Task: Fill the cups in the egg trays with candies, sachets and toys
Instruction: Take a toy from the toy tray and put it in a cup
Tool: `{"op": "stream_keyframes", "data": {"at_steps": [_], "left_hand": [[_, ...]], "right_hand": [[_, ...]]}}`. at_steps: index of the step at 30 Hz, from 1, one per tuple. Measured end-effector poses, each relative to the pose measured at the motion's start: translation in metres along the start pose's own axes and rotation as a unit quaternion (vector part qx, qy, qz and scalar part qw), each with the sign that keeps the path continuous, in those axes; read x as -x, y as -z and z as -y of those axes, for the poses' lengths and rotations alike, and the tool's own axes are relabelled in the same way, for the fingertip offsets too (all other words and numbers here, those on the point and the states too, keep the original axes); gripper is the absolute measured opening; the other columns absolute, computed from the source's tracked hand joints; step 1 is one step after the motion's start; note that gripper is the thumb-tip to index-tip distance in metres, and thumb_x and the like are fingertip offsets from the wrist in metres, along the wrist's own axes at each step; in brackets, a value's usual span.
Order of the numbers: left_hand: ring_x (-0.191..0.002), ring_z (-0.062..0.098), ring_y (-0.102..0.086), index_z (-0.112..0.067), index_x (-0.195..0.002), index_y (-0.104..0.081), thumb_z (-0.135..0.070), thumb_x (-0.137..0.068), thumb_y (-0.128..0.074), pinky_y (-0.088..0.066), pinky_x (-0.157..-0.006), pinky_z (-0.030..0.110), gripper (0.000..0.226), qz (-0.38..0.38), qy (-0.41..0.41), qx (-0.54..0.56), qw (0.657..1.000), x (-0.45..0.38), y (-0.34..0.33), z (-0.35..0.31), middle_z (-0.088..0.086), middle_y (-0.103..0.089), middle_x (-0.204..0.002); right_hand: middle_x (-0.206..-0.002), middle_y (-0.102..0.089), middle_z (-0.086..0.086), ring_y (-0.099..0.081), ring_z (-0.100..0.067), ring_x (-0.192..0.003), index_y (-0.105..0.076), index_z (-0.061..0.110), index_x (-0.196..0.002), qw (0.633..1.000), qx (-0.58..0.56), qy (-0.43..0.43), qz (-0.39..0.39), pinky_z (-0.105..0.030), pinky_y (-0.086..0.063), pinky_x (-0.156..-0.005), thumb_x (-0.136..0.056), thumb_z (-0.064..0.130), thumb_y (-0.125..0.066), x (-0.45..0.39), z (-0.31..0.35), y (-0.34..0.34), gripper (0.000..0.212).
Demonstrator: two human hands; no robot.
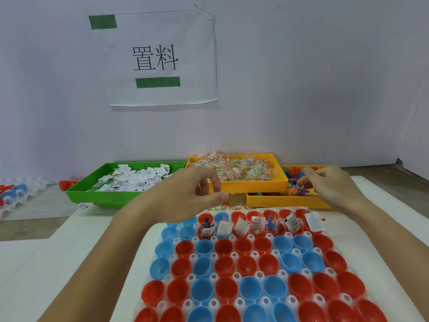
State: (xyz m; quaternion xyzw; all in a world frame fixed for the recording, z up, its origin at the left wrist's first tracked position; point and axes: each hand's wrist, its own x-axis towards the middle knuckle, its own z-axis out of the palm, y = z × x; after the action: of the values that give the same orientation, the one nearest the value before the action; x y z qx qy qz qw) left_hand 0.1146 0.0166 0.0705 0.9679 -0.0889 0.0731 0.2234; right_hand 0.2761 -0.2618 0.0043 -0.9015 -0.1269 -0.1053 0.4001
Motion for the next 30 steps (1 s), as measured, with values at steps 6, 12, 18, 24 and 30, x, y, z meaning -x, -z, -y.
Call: {"op": "stream_keyframes", "data": {"at_steps": [6, 12, 18, 24, 30], "left_hand": [[-0.073, 0.01, -0.055, -0.035, -0.092, -0.06, -0.053, -0.09, -0.057, -0.046, -0.062, 0.019, 0.019, -0.001, -0.004, 0.003, 1.0, 0.0, 0.0, -0.001, -0.007, -0.059, -0.082], [-0.077, 0.013, -0.06, -0.035, -0.085, -0.06, -0.048, -0.09, -0.061, -0.052, -0.066, 0.026, 0.015, -0.017, -0.025, 0.014, 0.999, -0.001, -0.001, -0.004, -0.007, -0.064, -0.083], [-0.082, 0.006, -0.068, -0.032, -0.108, -0.062, -0.037, -0.093, -0.063, -0.06, -0.077, 0.033, 0.015, -0.107, -0.013, 0.115, 0.988, -0.003, -0.003, -0.014, -0.012, -0.067, -0.097], [-0.081, 0.01, -0.073, -0.022, -0.119, -0.064, -0.029, -0.089, -0.07, -0.06, -0.079, 0.03, 0.032, -0.143, 0.011, 0.246, 0.959, -0.006, -0.008, -0.027, -0.003, -0.073, -0.095], [-0.064, 0.014, -0.072, -0.012, -0.087, -0.073, -0.005, -0.084, -0.075, -0.055, -0.063, 0.019, 0.007, -0.164, -0.008, 0.275, 0.947, -0.005, 0.0, -0.022, 0.003, -0.073, -0.067]], "right_hand": [[-0.091, -0.07, -0.002, -0.064, -0.017, -0.087, -0.071, 0.022, -0.078, 0.999, -0.018, 0.006, -0.034, -0.034, -0.052, -0.079, -0.106, 0.035, -0.041, 0.001, 0.004, 0.001, 0.043], [-0.087, -0.075, 0.001, -0.069, -0.013, -0.087, -0.074, 0.02, -0.076, 0.982, -0.18, -0.008, -0.053, -0.027, -0.053, -0.077, -0.105, 0.029, -0.043, 0.004, 0.027, 0.013, 0.044], [-0.085, -0.078, -0.002, -0.075, -0.017, -0.088, -0.077, 0.014, -0.08, 0.941, -0.33, 0.066, 0.032, -0.027, -0.055, -0.083, -0.106, 0.02, -0.042, 0.026, 0.078, 0.012, 0.044], [-0.092, -0.078, -0.004, -0.074, -0.016, -0.094, -0.078, 0.01, -0.088, 0.923, -0.327, 0.143, 0.143, -0.029, -0.058, -0.088, -0.106, 0.022, -0.041, 0.053, 0.115, -0.001, 0.043], [-0.095, -0.078, -0.005, -0.074, -0.013, -0.095, -0.077, 0.004, -0.099, 0.918, -0.307, 0.157, 0.197, -0.025, -0.058, -0.088, -0.104, 0.026, -0.043, 0.063, 0.128, -0.004, 0.04]]}}
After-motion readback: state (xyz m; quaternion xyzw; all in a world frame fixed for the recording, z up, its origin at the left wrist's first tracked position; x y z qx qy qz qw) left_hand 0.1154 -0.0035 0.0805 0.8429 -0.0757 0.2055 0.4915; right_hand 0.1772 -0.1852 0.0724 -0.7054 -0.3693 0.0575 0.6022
